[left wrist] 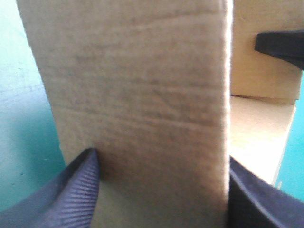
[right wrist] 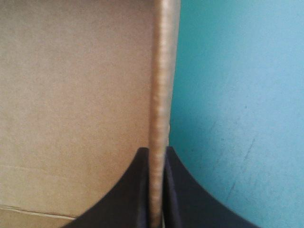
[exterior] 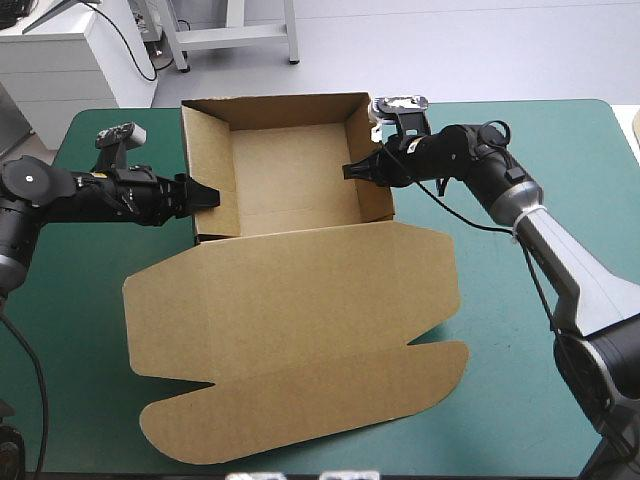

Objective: Fold the box

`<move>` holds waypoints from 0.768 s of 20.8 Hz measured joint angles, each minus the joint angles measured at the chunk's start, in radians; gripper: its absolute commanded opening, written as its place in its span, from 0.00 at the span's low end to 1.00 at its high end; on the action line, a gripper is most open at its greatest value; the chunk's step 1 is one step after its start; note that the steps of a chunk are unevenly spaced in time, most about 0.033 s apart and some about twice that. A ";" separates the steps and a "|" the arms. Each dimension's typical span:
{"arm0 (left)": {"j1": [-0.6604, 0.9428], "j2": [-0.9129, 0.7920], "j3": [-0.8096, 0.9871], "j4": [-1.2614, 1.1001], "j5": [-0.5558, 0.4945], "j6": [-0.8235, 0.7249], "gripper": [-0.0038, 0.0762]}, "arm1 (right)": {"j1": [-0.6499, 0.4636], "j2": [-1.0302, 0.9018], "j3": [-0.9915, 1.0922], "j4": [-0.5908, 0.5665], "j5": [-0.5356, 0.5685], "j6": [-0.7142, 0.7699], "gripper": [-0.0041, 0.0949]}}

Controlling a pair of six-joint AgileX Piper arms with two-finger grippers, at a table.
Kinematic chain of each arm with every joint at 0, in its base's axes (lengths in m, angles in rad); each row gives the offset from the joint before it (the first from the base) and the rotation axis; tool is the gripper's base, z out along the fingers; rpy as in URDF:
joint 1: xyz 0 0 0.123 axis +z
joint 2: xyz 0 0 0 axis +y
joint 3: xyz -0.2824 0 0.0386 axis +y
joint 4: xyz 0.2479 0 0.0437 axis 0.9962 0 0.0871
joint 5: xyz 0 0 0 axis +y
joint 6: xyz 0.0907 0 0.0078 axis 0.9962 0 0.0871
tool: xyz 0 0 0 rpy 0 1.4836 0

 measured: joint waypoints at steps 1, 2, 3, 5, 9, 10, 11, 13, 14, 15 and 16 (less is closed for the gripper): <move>0.000 0.000 0.000 0.022 -0.005 -0.013 0.47 | 0.013 0.000 0.000 -0.017 -0.012 0.004 0.02; 0.000 0.000 0.000 0.033 -0.005 -0.018 0.47 | 0.016 0.000 0.000 -0.024 -0.012 0.007 0.02; 0.000 0.000 0.000 0.045 -0.005 -0.020 0.47 | 0.022 0.000 0.000 -0.033 -0.012 0.013 0.02; 0.000 0.000 0.000 0.063 -0.001 -0.031 0.47 | 0.029 0.000 0.000 -0.049 -0.008 0.025 0.02; -0.010 0.000 0.001 0.123 0.025 -0.066 0.43 | 0.065 0.000 0.000 -0.124 0.029 0.052 0.02; -0.032 0.000 0.001 0.179 0.029 -0.093 0.37 | 0.084 0.000 0.000 -0.157 0.035 0.067 0.02; -0.062 0.000 0.001 0.253 0.032 -0.125 0.35 | 0.106 0.000 0.000 -0.195 0.037 0.083 0.02; -0.114 0.000 0.001 0.379 0.038 -0.181 0.26 | 0.132 0.000 0.000 -0.235 0.040 0.098 0.02; -0.142 0.000 0.001 0.440 0.039 -0.203 0.18 | 0.145 0.000 0.000 -0.249 0.041 0.107 0.02; -0.170 0.000 0.002 0.492 0.040 -0.227 0.10 | 0.154 0.000 0.000 -0.263 0.044 0.118 0.02; -0.187 0.000 0.002 0.533 0.037 -0.247 0.04 | 0.158 0.000 0.000 -0.268 0.049 0.130 0.02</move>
